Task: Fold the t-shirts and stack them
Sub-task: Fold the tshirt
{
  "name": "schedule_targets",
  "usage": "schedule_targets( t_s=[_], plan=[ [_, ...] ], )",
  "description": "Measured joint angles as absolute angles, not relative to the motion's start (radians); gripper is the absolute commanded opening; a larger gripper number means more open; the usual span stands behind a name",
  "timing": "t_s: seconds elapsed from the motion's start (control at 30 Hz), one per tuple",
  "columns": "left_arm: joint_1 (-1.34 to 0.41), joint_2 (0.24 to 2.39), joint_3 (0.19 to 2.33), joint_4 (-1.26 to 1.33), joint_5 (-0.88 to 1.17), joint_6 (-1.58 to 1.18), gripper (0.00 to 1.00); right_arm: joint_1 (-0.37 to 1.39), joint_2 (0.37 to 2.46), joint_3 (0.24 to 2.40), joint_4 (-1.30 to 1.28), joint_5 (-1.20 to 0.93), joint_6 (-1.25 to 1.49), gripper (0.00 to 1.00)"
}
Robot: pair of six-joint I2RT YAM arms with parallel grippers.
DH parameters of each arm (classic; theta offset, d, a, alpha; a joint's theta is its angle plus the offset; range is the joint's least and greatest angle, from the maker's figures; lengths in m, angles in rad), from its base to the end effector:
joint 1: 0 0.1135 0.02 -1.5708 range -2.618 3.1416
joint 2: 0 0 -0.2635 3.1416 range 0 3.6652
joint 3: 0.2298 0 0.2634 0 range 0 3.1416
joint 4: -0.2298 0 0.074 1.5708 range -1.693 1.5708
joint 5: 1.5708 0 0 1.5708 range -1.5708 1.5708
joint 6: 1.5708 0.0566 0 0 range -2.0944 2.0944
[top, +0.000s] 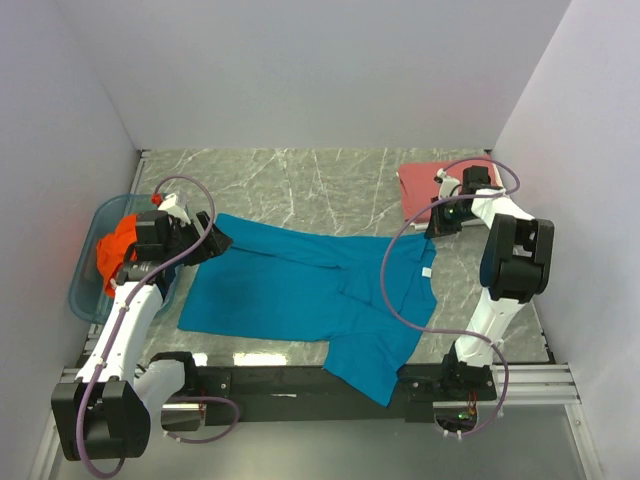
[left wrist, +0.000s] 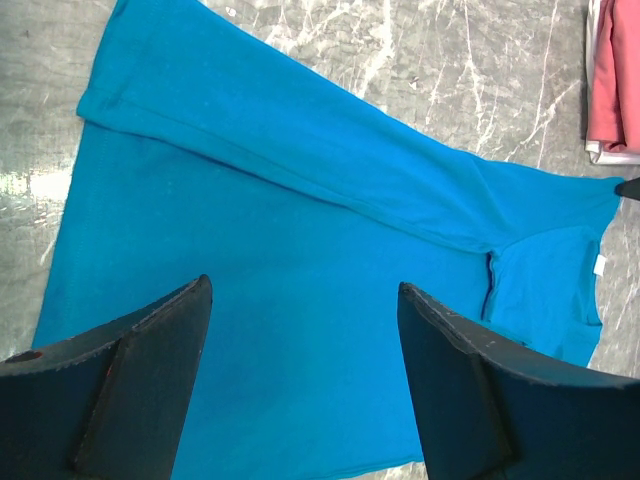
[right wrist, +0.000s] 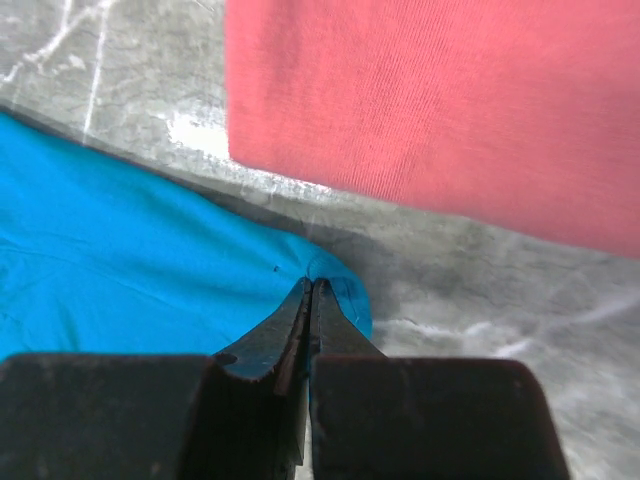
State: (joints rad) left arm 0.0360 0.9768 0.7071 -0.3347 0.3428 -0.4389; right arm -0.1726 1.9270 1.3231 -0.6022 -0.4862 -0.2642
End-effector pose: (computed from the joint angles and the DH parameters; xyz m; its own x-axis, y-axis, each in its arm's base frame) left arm 0.2410 -0.0104 0.2490 -0.6171 -0.4227 -0.6637 -0.0218 0.8523 -0.5226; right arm 0.3999 -0.0429 0.1483 -0.8852 -0.0800 -0.4583 -0.2522 0.9103 0.3282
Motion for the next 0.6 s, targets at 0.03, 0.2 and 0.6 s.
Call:
schedule_targets(
  t_s=[0.03,0.2,0.6],
  plan=[
    [0.036,0.977,0.707,-0.335,0.343,-0.439,0.8,-0.173,1.917,1.323,-0.602,-0.482,-0.268,0.0],
    [0.036,0.977,0.707,-0.335,0.343,-0.439,0.8,-0.173,1.85,1.323,-0.6,-0.459,-0.286,0.0],
    [0.036,0.977,0.707,-0.335,0.343,-0.439,0.8,-0.168,1.814,1.36,-0.599,-0.403,-0.31,0.0]
  ],
)
